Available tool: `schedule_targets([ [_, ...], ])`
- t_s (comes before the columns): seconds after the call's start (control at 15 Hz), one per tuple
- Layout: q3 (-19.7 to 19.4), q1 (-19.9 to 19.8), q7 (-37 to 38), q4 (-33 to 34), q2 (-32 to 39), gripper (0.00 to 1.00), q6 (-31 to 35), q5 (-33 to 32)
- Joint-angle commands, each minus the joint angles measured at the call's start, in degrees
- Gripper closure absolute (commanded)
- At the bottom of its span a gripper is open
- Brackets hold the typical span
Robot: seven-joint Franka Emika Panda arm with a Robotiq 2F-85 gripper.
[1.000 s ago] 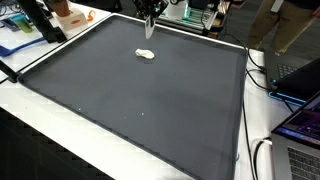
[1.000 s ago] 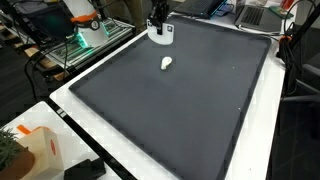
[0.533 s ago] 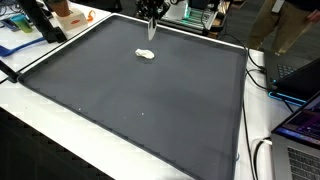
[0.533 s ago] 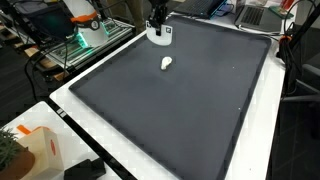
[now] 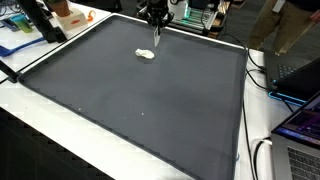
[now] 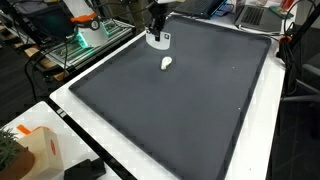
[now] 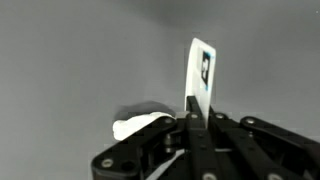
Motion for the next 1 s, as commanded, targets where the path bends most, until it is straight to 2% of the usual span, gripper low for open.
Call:
schedule_targets([
  [0.0, 0.2, 0.5, 2.1, -1.1, 1.7, 0.99, 5.4, -1.9],
  [0.13, 0.3, 0.5, 3.2, -1.3, 2.2, 0.99, 8.5, -2.5],
  [0.33, 0.1, 0.3, 6.6, -1.5, 3.2, 0.99, 12.6, -6.9],
  [0.93, -1.1, 0.1, 19.0, -0.5, 5.7, 0.99, 15.6, -20.6],
])
